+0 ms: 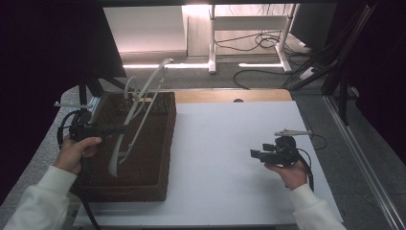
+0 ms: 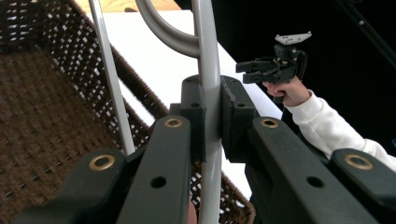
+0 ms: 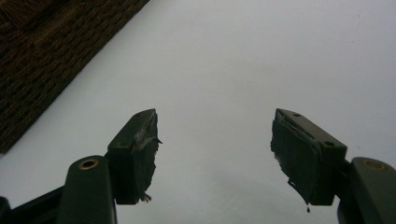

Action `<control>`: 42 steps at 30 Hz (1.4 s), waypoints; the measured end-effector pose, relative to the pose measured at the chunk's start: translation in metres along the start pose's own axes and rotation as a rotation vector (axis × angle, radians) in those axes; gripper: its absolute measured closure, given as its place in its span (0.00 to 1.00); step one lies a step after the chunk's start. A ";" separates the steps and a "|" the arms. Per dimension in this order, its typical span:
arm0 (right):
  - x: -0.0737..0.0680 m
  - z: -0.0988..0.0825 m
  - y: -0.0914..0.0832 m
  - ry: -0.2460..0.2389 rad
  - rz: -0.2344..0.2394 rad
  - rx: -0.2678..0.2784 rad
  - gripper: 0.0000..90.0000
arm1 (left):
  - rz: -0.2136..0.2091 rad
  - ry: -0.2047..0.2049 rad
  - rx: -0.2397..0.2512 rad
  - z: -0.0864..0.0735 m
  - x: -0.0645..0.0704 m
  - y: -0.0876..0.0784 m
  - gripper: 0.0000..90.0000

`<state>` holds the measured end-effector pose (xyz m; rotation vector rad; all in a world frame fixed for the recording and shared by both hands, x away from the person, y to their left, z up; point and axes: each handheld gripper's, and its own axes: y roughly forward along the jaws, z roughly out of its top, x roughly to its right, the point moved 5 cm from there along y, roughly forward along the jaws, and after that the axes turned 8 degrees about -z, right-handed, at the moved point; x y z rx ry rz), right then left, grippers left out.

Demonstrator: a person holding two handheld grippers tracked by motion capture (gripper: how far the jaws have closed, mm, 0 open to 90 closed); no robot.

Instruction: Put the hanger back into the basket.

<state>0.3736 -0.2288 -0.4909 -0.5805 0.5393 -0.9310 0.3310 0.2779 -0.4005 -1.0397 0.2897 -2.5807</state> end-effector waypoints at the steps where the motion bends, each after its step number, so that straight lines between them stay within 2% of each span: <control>1: 0.000 0.000 0.000 0.000 -0.001 -0.001 0.35 | -0.001 0.000 -0.002 -0.002 -0.001 -0.001 0.91; 5: 0.000 0.000 0.000 -0.001 -0.004 -0.003 0.35 | 0.004 0.009 -0.018 -0.007 -0.006 -0.006 0.91; 11: 0.000 0.000 0.000 0.000 -0.008 -0.003 0.35 | -0.002 0.043 -0.062 -0.017 -0.009 -0.013 0.91; 16: 0.000 -0.001 0.000 -0.005 -0.011 -0.005 0.35 | 0.010 0.029 -0.089 -0.024 -0.014 -0.018 0.91; 25: 0.000 -0.001 0.002 -0.007 -0.013 -0.011 0.35 | 0.035 0.035 -0.162 -0.038 -0.027 -0.026 0.91; 31: 0.000 -0.001 0.002 -0.008 -0.014 -0.014 0.35 | 0.029 0.036 -0.192 -0.047 -0.033 -0.028 0.91; 38: 0.000 -0.001 0.002 -0.008 -0.016 -0.018 0.35 | 0.082 -0.003 -0.205 -0.053 -0.046 -0.029 0.91; 42: 0.000 -0.001 0.002 -0.008 -0.017 -0.020 0.35 | 0.134 -0.034 -0.222 -0.058 -0.052 -0.030 0.89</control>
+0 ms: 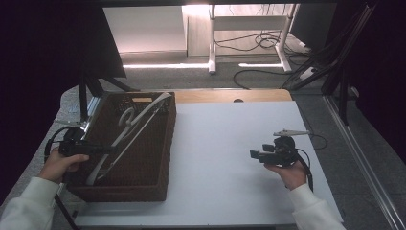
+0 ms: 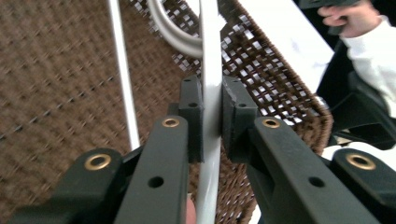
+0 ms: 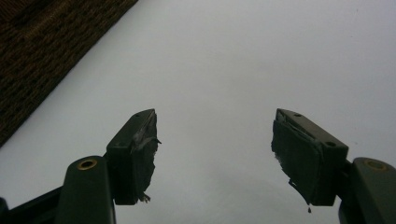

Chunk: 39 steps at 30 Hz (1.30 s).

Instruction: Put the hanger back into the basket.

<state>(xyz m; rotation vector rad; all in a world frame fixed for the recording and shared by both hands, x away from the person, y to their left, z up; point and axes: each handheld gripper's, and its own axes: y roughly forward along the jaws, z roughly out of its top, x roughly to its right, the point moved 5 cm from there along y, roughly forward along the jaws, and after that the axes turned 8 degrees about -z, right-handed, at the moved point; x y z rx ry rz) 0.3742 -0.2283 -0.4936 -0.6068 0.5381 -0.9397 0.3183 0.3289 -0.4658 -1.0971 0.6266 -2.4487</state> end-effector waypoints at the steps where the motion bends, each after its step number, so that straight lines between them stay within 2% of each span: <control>1: 0.000 0.000 0.000 -0.001 0.000 0.000 0.35 | 0.016 -0.007 -0.004 -0.001 -0.002 0.000 0.88; 2: 0.000 0.000 0.000 -0.002 -0.001 0.000 0.35 | 0.030 -0.019 0.004 -0.002 -0.004 0.000 0.84; 4: 0.000 0.000 0.000 -0.001 -0.001 -0.001 0.35 | 0.048 -0.023 0.005 -0.003 -0.005 0.001 0.67; 8: 0.000 0.000 0.001 -0.001 -0.002 -0.001 0.35 | 0.086 -0.019 0.026 0.000 -0.002 0.000 0.50; 13: 0.001 -0.001 0.001 0.007 0.001 -0.001 0.34 | 0.132 -0.010 0.051 0.005 0.002 0.000 0.37; 16: 0.003 -0.001 0.002 0.007 0.004 -0.001 0.34 | 0.172 0.011 0.081 0.010 0.005 0.001 0.35; 18: 0.003 0.000 0.002 -0.014 -0.006 0.005 0.34 | 0.190 0.030 0.097 0.014 0.010 0.004 0.33; 25: 0.001 0.003 0.001 -0.060 0.010 0.035 0.32 | 0.242 0.113 0.113 0.024 0.038 0.025 0.30; 31: -0.003 0.005 0.000 -0.080 0.016 0.038 0.31 | 0.238 0.171 0.133 0.027 0.065 0.048 0.30; 35: -0.007 0.010 -0.004 -0.093 0.023 0.055 0.31 | 0.253 0.186 0.135 0.024 0.080 0.064 0.29; 39: -0.008 0.013 -0.005 -0.111 0.035 0.062 0.30 | 0.259 0.191 0.139 0.022 0.089 0.078 0.29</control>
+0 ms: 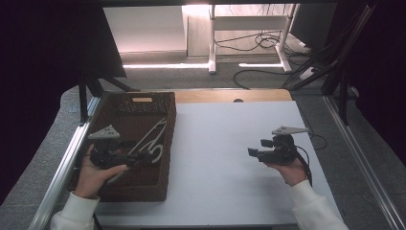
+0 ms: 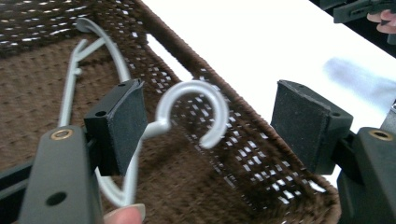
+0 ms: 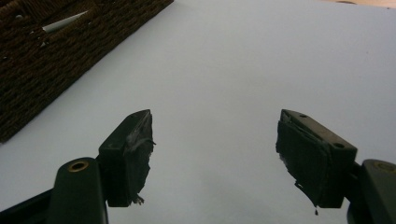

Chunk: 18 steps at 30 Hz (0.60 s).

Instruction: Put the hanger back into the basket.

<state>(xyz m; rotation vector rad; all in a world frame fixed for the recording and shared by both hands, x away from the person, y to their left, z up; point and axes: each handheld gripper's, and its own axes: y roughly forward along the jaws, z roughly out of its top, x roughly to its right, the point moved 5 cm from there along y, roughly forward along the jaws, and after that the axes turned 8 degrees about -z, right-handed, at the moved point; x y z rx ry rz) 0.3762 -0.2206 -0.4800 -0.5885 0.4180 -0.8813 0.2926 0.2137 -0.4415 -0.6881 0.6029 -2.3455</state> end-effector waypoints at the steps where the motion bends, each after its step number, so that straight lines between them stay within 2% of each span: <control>1: 0.000 0.000 0.000 -0.004 0.000 0.001 0.30 | 0.003 0.002 0.004 -0.001 0.002 0.002 0.29; 3: 0.000 0.000 0.001 -0.021 -0.002 -0.001 0.30 | 0.002 0.004 0.016 -0.002 0.006 0.006 0.29; 6: 0.000 0.000 0.001 -0.035 -0.004 -0.001 0.29 | -0.006 0.008 0.003 -0.004 0.010 0.009 0.28; 15: -0.001 0.002 -0.002 -0.052 -0.013 0.020 0.26 | 0.003 0.006 0.018 -0.005 0.010 0.008 0.28; 18: -0.002 0.002 -0.003 -0.077 -0.015 0.031 0.24 | 0.007 0.003 0.018 -0.006 0.010 0.007 0.27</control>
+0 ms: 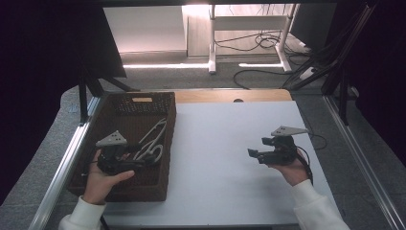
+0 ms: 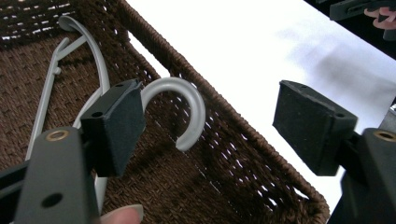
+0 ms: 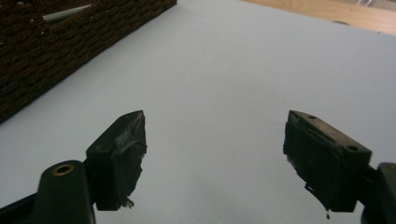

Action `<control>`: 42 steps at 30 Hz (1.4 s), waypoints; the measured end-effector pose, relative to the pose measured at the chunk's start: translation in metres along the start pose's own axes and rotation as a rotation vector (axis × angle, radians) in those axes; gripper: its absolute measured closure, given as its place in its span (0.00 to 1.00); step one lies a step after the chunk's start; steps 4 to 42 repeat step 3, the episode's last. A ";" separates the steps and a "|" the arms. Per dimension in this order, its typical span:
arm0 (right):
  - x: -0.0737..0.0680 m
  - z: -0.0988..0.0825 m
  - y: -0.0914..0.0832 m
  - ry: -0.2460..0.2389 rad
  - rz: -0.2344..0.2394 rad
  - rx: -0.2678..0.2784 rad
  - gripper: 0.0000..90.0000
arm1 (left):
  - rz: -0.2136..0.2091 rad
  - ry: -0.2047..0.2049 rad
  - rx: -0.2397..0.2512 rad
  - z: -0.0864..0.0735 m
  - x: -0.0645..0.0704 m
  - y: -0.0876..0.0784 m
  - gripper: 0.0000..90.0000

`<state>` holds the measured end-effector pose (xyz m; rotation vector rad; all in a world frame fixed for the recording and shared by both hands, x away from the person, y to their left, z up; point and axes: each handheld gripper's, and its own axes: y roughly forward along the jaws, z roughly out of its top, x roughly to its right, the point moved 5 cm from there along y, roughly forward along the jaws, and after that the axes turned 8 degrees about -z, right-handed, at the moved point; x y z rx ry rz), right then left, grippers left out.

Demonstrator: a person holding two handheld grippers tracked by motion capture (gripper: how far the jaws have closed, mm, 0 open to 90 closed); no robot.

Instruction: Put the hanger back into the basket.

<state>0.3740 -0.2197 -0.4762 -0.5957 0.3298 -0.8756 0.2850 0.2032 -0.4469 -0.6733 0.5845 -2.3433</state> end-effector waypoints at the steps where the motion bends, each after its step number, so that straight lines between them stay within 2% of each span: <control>1: 0.000 0.000 0.000 -0.016 -0.004 0.007 0.22 | 0.001 0.001 0.004 0.000 0.000 -0.001 0.27; 3: -0.001 0.000 -0.001 -0.045 -0.002 0.022 0.18 | 0.004 0.000 0.012 -0.001 0.001 -0.003 0.26; 42: -0.001 0.000 -0.001 -0.045 -0.002 0.022 0.18 | 0.004 0.000 0.012 -0.001 0.001 -0.003 0.26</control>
